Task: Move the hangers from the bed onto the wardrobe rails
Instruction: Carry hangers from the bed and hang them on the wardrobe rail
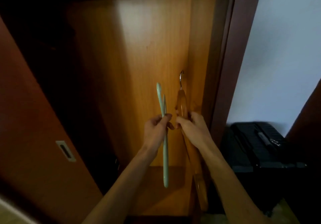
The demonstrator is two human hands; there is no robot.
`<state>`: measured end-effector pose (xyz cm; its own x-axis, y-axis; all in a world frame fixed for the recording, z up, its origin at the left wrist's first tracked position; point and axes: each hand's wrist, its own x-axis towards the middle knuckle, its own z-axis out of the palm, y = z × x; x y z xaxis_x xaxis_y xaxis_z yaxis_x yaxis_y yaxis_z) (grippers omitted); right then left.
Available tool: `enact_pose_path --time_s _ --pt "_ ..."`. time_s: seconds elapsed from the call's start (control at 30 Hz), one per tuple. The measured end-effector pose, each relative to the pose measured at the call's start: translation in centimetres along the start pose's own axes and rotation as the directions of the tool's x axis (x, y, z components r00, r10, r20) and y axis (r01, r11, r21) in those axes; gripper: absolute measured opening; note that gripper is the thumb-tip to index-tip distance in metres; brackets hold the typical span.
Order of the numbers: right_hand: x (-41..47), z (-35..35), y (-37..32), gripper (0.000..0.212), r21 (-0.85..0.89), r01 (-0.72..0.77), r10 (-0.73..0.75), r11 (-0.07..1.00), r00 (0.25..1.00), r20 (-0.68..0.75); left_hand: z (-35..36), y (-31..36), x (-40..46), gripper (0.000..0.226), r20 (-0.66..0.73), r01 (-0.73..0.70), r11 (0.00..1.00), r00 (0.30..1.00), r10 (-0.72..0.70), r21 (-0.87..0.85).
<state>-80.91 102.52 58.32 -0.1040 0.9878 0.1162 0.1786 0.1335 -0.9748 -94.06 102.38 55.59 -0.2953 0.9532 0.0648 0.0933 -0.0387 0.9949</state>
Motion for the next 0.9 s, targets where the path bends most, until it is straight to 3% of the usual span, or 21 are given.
enact_pose_path --time_s 0.17,0.43,0.67,0.9 --pt "7.1 0.4 -5.7 0.025 -0.079 0.103 -0.113 0.992 0.983 -0.141 -0.2 6.0 8.0 0.034 0.036 -0.148 0.989 0.988 0.147 0.003" --pt "18.4 -0.8 -15.1 0.026 -0.249 0.117 -0.187 0.962 0.942 -0.279 1.3 15.4 20.4 0.031 0.142 -0.306 0.948 0.938 0.316 -0.092" --pt "24.6 -2.2 -21.1 0.024 -0.277 0.086 -0.195 0.957 0.898 -0.395 3.2 22.5 27.9 0.032 0.177 -0.332 0.932 0.918 0.355 -0.146" --pt "28.1 -2.4 -23.6 0.019 -0.256 0.028 -0.136 0.966 0.899 -0.416 4.8 26.1 32.2 0.024 0.264 -0.333 0.915 0.884 0.387 -0.226"
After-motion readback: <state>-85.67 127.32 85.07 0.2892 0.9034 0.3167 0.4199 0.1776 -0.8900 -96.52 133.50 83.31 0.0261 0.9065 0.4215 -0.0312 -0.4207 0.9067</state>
